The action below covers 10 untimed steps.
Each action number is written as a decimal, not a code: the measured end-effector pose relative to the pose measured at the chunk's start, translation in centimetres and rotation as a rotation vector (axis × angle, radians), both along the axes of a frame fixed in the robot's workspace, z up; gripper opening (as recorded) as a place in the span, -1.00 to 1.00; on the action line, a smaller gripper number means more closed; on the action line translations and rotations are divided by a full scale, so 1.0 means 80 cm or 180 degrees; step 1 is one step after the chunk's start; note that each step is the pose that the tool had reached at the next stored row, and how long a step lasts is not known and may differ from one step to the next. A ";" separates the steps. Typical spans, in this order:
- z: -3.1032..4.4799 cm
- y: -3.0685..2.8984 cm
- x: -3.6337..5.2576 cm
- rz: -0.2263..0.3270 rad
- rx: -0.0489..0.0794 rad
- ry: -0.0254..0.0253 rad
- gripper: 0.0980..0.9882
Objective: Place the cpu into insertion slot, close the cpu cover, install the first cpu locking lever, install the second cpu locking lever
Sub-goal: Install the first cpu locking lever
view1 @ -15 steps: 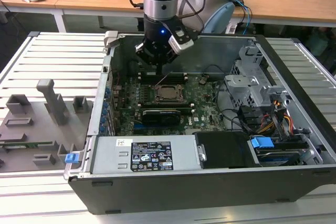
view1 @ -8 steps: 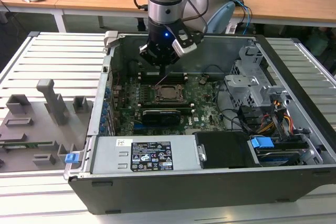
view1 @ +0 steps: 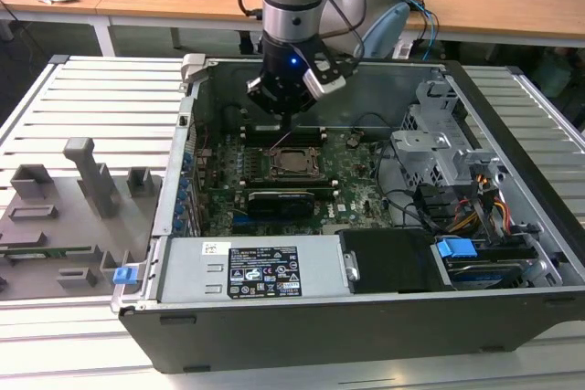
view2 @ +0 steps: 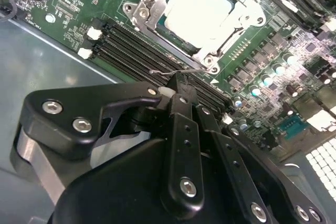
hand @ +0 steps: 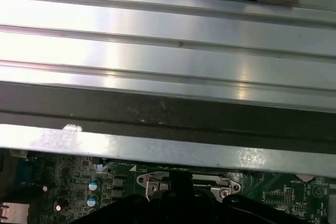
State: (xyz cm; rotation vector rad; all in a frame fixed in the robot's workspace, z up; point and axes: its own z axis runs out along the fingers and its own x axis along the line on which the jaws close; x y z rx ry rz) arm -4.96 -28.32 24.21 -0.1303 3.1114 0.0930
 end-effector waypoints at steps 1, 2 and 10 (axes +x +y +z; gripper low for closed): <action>-0.0013 0.0003 0.001 0.0000 0.0000 0.0000 -0.98; -0.0023 0.0004 0.002 0.0000 0.0000 0.0000 -0.98; -0.0127 0.0008 0.018 0.0000 0.0000 0.0000 -0.98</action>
